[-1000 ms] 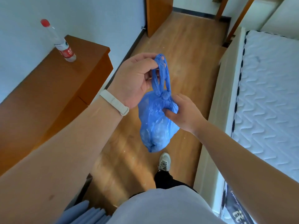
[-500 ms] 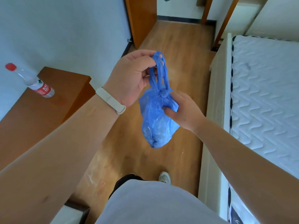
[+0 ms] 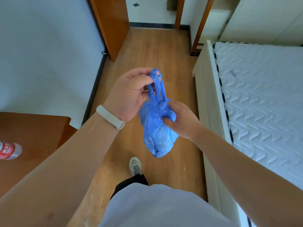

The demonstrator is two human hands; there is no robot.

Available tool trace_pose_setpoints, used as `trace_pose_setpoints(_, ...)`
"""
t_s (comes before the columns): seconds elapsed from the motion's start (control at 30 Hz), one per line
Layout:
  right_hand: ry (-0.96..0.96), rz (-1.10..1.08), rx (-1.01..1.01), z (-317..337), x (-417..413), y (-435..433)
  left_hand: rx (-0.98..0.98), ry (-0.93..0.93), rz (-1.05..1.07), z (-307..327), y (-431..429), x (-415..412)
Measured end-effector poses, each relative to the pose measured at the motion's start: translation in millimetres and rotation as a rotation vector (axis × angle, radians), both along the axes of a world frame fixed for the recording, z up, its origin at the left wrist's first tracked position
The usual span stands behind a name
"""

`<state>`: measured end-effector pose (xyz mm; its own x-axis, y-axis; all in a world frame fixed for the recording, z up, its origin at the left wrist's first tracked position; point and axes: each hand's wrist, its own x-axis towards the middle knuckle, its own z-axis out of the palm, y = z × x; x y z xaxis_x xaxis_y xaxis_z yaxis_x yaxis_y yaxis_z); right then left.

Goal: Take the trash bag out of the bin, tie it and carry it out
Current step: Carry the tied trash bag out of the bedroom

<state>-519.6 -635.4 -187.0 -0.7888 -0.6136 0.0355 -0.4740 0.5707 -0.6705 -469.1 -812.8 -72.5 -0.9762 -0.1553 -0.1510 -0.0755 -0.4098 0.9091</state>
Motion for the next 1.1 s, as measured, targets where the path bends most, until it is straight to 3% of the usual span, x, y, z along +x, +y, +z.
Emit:
trace_pose_setpoints(0.5, -0.017, -0.097, 0.029, 11.9, -98.9, -157.7, 0.039, 0.037, -0.102, 0.9, -166.2, -128.3)
trace_pose_setpoints(0.8, -0.064, -0.112, -0.005, -0.9, -174.3, -186.9, 0.029, 0.016, -0.101, -7.9, -192.1, -205.6)
trace_pose_setpoints(1.1, -0.095, -0.051, -0.028, -2.3, -300.4, -198.4, -0.041, 0.008, -0.062, -2.6, -196.3, -328.9)
